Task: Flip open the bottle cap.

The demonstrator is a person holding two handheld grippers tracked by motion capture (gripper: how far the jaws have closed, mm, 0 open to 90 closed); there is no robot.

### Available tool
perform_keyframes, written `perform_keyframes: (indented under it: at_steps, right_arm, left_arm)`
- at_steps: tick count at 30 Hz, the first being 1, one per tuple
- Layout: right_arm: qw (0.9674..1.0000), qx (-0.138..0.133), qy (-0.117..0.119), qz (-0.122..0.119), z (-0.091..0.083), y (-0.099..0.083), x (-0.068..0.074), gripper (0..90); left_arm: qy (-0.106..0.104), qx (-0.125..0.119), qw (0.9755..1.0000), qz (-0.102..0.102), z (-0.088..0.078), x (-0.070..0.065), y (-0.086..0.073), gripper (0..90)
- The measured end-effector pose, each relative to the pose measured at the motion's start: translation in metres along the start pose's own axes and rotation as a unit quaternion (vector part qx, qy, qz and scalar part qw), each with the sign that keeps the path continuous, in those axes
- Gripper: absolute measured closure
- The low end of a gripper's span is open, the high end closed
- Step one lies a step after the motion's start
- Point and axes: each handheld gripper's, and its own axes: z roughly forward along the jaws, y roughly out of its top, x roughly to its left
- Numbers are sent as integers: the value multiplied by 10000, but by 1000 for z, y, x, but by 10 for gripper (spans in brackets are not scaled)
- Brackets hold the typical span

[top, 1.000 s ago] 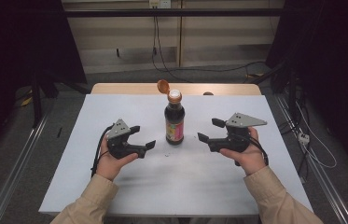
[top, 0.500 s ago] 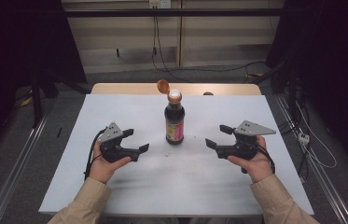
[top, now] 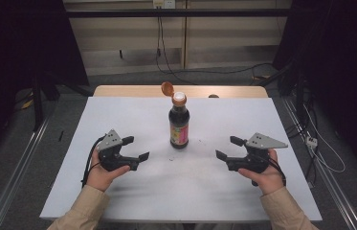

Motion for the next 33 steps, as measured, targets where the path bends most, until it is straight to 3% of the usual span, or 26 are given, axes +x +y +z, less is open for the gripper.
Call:
perform_keyframes:
  at_steps: [20,28,33]
  right_arm:
    - [9999,6,-82,96,-14,-25,-3,206]
    - [9998,6,-153,138,-20,-32,-6,205]
    - [9997,61,-199,132,-23,-38,-7,205]
  left_arm:
    - [121,-14,9999,-117,-20,5,-14,120]
    - [162,38,9999,-15,-27,6,-19,120]
    - [183,40,9998,-82,-35,7,-24,120]
